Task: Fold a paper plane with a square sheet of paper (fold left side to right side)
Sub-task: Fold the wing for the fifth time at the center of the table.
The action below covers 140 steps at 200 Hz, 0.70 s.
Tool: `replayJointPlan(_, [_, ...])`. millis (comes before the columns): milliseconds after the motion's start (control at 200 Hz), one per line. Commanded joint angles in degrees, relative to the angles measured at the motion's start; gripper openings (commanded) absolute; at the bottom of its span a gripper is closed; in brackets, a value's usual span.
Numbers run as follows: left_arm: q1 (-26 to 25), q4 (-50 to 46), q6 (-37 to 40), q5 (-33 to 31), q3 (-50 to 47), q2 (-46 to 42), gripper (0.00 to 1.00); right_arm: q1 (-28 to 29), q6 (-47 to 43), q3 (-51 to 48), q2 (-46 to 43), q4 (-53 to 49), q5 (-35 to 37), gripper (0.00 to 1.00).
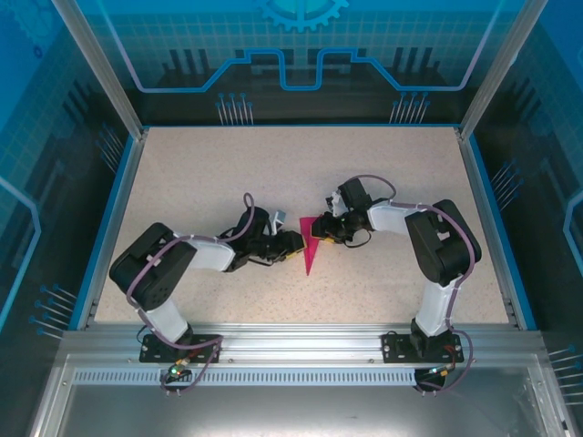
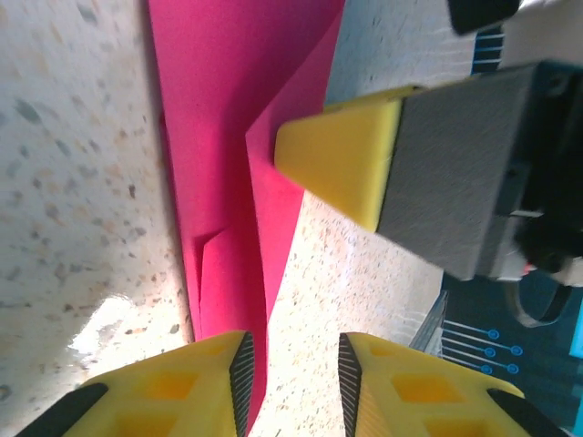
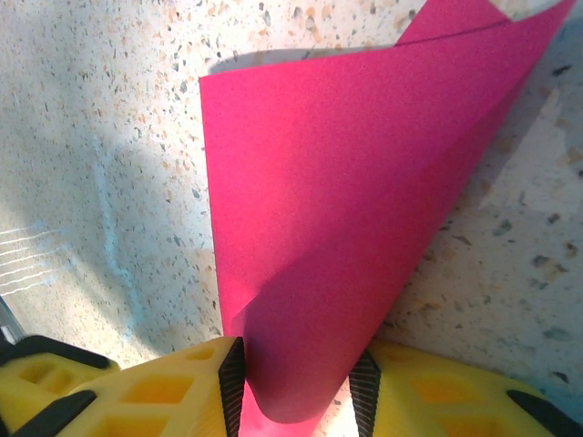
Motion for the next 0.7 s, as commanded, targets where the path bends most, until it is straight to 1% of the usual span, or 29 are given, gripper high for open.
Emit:
replayJointPlan(0, [1.4,-4.63,2.26,1.95,2.16,-0.1,0.35,1.1,0.01,0.32,2.21,0.05,0.42,0.38])
replayJointPlan(210, [3.24,-4.48,0.12,3.44,6.86,5.78,0.32,1.06,-0.15,0.23,1.84,0.14,0.17,0.38])
replayJointPlan(375, [3.71,-1.73,-0.73,6.11,9.62,10.04,0.28,1.06,-0.06,0.04,1.3,0.32,-0.11,0.38])
replayJointPlan(435, [3.75,-1.21,-1.06,6.44,10.15,11.13,0.26,1.1,0.03,-0.01,0.96,0.61,-0.27,0.38])
replayJointPlan(695, [3.79,1.13,-2.01,7.23,10.87,13.97,0.26,1.1,0.29,-0.37,-0.21,0.63,-0.53,0.37])
